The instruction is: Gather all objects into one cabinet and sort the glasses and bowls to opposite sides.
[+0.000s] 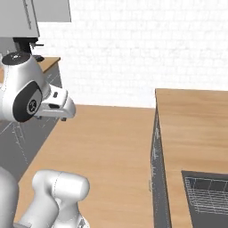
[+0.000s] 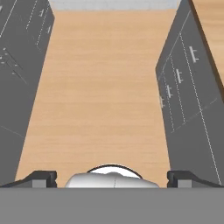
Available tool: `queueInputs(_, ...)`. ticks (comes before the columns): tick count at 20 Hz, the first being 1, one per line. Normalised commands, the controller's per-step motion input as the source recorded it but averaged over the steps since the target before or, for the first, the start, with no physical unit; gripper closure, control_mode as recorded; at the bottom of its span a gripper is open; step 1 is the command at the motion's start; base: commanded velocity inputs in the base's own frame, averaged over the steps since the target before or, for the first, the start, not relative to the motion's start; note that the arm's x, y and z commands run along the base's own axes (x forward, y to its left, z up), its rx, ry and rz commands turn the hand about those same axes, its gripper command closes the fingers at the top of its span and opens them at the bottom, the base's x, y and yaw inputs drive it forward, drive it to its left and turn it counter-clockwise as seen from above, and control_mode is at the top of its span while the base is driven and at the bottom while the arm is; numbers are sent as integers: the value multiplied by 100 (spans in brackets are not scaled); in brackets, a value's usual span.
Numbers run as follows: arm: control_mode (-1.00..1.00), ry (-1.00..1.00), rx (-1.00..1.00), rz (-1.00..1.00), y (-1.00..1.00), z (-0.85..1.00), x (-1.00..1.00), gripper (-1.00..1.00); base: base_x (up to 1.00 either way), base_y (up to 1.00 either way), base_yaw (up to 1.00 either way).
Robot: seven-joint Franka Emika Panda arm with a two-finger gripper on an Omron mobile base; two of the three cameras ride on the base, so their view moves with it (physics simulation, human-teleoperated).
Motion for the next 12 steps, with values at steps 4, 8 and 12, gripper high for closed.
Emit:
queueInputs(4,100,0,0,0,0,0,0,-100,100,36,0)
queueInputs(8,100,0,0,0,0,0,0,-100,100,18,1)
queueInputs(12,100,0,0,0,0,0,0,-100,100,9,1)
